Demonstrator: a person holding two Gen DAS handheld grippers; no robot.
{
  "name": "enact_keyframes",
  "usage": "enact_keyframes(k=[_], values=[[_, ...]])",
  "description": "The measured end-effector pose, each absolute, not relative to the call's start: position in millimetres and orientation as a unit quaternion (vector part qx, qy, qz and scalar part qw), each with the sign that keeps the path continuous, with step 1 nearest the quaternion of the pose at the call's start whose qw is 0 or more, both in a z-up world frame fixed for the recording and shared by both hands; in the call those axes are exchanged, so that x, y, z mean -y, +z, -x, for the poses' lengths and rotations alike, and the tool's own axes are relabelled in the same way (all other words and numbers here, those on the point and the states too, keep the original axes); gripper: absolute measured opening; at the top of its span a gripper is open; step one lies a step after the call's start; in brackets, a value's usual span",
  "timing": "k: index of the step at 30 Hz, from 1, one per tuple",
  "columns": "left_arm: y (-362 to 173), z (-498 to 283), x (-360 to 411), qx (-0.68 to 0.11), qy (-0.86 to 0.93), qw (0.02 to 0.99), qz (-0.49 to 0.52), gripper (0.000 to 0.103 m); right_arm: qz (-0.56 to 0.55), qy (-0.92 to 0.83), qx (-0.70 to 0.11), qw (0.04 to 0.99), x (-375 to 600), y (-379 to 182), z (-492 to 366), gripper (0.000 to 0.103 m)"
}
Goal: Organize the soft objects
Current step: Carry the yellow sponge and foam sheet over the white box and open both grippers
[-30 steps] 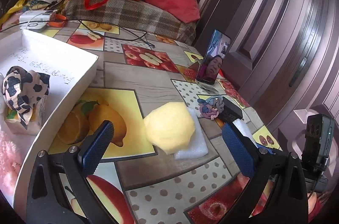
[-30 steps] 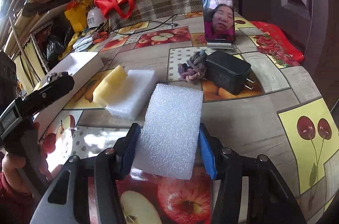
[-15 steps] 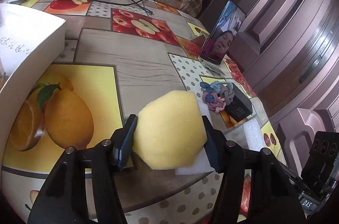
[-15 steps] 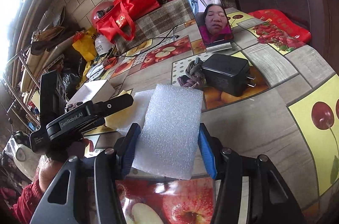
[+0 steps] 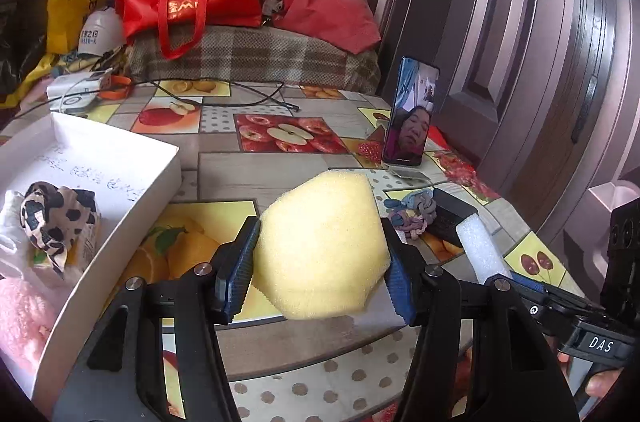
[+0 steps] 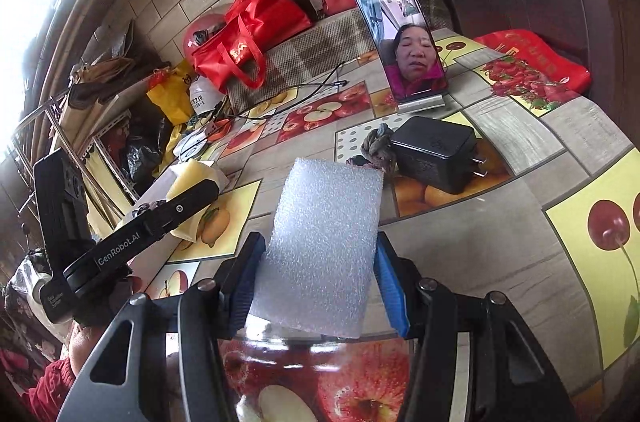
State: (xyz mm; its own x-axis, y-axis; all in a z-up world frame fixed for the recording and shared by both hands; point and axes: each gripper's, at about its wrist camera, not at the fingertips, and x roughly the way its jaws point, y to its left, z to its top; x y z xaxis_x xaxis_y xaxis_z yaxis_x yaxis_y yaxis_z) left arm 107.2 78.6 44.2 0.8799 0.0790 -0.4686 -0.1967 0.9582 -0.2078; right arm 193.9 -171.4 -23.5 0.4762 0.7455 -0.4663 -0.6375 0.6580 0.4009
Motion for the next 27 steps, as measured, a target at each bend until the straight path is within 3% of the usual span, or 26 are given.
enact_keyframes(k=[16, 27], values=[[73.0, -72.2, -97.6, -0.185, 0.109, 0.971, 0.106, 0.058, -0.052, 0.404, -0.271, 0.872, 151.3, -6.8, -171.6, 0.054], [84.8, -38.7, -150.0, -0.158, 0.182, 0.964, 0.113, 0.058, -0.025, 0.450, -0.255, 0.855, 100.5, 27.2, -148.5, 0.054]])
